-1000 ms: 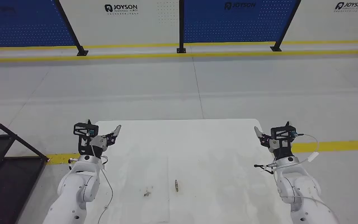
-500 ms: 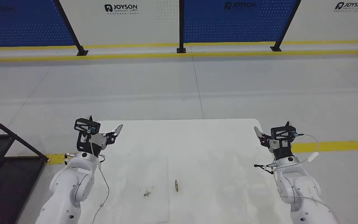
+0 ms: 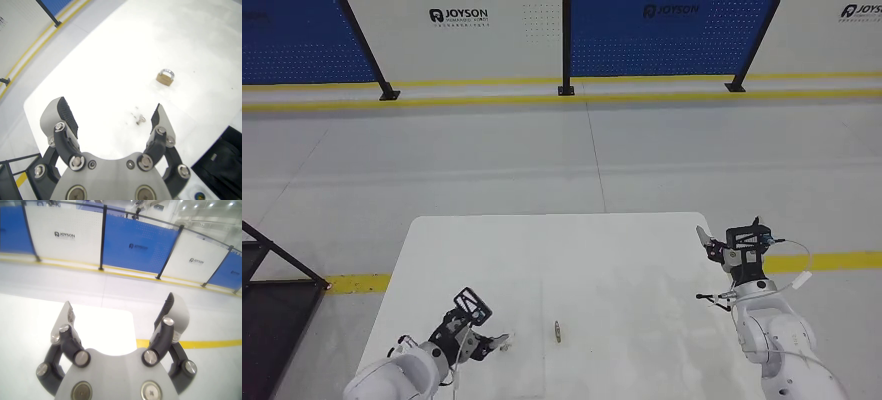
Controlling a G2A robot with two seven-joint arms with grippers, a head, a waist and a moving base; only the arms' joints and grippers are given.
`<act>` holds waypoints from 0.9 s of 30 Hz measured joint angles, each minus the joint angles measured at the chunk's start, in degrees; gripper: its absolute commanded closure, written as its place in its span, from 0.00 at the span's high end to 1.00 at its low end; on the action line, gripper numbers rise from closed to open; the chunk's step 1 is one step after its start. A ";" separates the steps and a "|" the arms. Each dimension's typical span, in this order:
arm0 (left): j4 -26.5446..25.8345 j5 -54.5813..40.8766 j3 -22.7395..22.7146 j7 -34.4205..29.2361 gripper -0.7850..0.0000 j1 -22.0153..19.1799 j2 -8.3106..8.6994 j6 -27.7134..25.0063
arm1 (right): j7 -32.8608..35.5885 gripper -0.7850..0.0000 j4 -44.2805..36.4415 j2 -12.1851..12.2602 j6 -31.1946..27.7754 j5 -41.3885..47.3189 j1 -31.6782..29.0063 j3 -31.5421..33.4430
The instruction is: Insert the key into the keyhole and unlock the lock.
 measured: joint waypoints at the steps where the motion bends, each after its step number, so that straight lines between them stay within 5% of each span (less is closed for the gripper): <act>1: 0.39 -0.92 1.25 -2.52 1.00 -0.18 -0.09 0.59 | 0.00 1.00 0.00 0.00 0.00 0.00 0.00 0.00; 7: 3.96 -6.17 6.03 -11.90 1.00 -4.24 -0.56 4.56 | 0.00 1.00 0.00 0.00 0.00 0.00 0.00 0.00; 16: 8.41 -5.32 12.22 -16.31 0.49 -8.39 -1.11 10.75 | 0.00 1.00 0.00 0.00 0.00 0.00 0.00 0.00; 27: 10.35 -3.54 14.74 -16.50 0.38 -8.88 -1.08 12.76 | 0.00 1.00 0.00 0.00 0.00 0.00 0.00 0.00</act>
